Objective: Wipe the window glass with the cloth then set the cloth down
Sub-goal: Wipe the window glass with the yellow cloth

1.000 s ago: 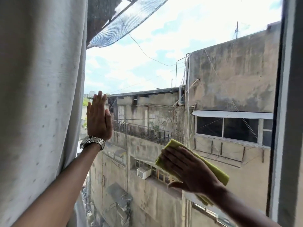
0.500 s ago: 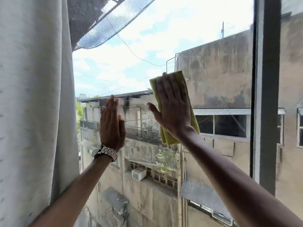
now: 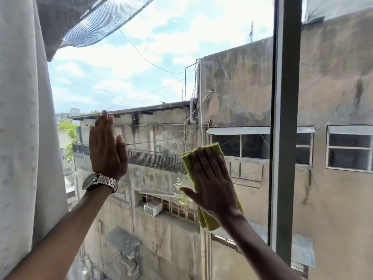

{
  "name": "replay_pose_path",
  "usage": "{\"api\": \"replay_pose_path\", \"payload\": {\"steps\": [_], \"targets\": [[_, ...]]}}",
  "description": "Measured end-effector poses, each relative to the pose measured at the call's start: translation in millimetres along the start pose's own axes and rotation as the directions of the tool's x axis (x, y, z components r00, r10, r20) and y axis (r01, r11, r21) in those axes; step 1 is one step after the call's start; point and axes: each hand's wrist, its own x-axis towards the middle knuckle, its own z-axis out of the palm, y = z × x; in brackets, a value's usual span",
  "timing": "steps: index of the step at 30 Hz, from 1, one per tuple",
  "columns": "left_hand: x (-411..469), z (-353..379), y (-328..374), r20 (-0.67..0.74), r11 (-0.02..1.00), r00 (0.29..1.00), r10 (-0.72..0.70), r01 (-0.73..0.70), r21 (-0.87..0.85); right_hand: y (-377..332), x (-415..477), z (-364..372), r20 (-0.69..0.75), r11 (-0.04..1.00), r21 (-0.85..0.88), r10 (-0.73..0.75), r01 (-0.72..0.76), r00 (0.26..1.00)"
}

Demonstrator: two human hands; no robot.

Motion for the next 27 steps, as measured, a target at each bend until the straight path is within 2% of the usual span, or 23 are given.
{"api": "replay_pose_path", "payload": {"steps": [3,6,9,14,17,19,21,23,25,27], "targets": [[0,-2,5,0.011,1.000,1.000,-0.012,0.012,0.020,9,33,-5,-0.083,0.984,0.006,0.177,-0.177,0.981],[1,-4,7,0.027,1.000,0.999,-0.025,0.025,0.018,-3,92,-6,-0.141,0.936,0.071,0.350,-0.344,0.926],[1,-3,7,0.039,1.000,0.999,-0.027,0.027,0.016,-21,145,-6,-0.159,0.889,0.145,0.455,-0.435,0.876],[3,-4,6,0.071,0.996,0.997,-0.019,0.012,0.092,-60,176,-9,-0.148,0.907,0.225,0.394,-0.357,0.907],[7,-13,16,0.156,0.981,0.986,-0.055,0.024,0.195,-66,174,-30,-0.056,0.929,0.219,0.317,-0.298,0.947],[7,-26,32,0.168,0.976,0.976,-0.136,0.103,0.193,-67,172,-45,0.017,0.949,0.213,0.235,-0.233,0.972],[-6,-38,53,0.197,0.984,0.967,-0.163,0.145,0.101,-66,169,-58,0.092,0.959,0.221,0.162,-0.178,0.983],[-29,-49,81,0.280,0.963,0.938,-0.205,0.244,-0.113,-67,163,-66,0.188,0.975,0.180,0.094,-0.129,0.978],[-55,-59,110,0.391,0.868,0.869,-0.302,0.420,-0.264,-69,150,-74,0.264,0.985,0.121,0.087,-0.122,0.961],[-81,-67,130,0.484,0.762,0.767,-0.422,0.589,-0.268,-70,131,-79,0.300,0.986,0.086,0.113,-0.145,0.947]]}}
